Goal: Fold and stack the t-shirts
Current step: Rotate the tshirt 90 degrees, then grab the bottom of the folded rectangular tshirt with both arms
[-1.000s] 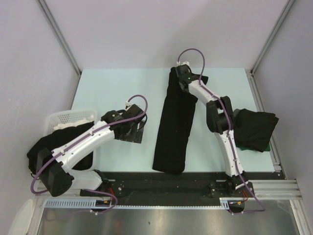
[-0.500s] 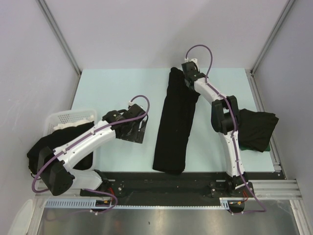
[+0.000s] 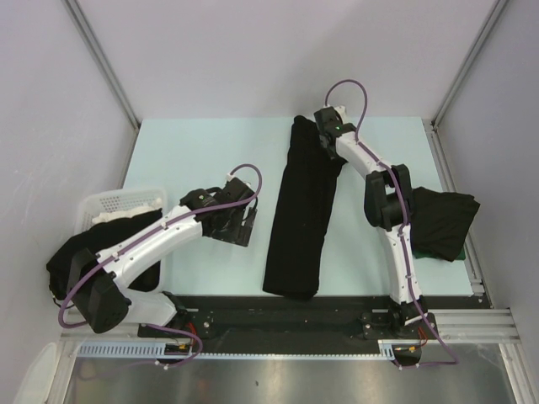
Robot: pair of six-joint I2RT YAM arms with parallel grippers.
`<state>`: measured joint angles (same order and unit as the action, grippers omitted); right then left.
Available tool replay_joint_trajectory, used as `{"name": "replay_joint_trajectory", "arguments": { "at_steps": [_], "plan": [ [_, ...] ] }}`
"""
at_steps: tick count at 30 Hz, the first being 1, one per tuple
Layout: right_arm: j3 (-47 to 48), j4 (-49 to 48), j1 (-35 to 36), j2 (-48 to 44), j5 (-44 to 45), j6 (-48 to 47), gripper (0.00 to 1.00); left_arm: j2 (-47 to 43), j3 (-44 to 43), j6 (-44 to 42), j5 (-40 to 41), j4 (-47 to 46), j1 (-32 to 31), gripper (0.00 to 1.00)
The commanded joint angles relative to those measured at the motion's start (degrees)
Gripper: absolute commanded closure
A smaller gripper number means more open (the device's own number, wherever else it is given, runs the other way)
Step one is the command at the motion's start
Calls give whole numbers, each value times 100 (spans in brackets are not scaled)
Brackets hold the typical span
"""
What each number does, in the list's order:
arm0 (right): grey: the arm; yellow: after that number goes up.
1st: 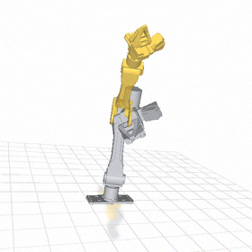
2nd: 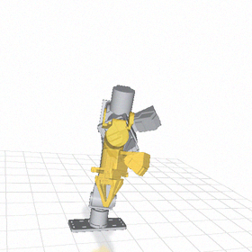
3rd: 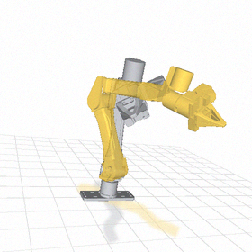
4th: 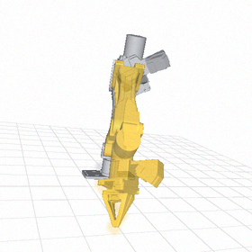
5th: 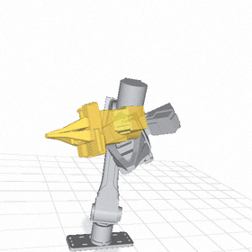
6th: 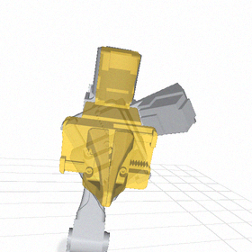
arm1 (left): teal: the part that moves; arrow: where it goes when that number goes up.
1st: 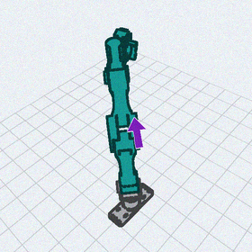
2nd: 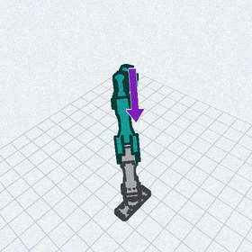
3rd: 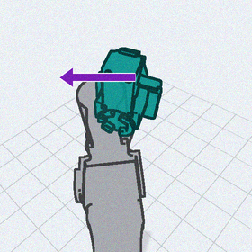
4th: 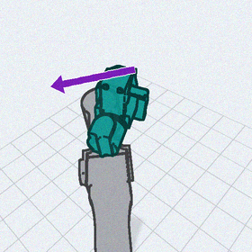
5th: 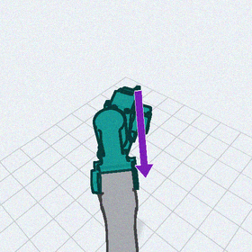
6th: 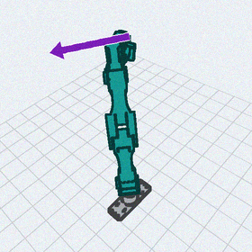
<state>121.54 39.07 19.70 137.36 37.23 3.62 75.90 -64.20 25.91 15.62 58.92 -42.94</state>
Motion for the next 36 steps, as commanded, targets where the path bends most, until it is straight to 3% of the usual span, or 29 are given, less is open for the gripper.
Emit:
{"name": "replay_joint_trajectory", "arguments": {
  "at_steps": [1, 10, 16, 22, 28, 36],
  "plan": [
    [178, 224, -63, -253, 240, 165, 49, -49, -163, -148, -129, -170, 22, 15],
    [134, 1014, -72, -954, -56, 709, 46, -145, -31, -209, -243, -337, 22, 15],
    [-797, 1392, 51, -2167, -1041, 1439, 46, -145, 127, -218, -419, -583, 22, 15],
    [-1798, 1920, 420, -3038, -1402, 2002, 47, -224, 311, -165, -709, -793, 22, 15],
    [-2923, 2096, 877, -4155, -1483, 2432, 46, -523, 847, -121, -1507, -1250, 22, 18],
    [-3118, 2421, 965, -4700, -1271, 2609, 46, -401, 1270, -130, -2423, -1497, -310, 20]
  ]
}}
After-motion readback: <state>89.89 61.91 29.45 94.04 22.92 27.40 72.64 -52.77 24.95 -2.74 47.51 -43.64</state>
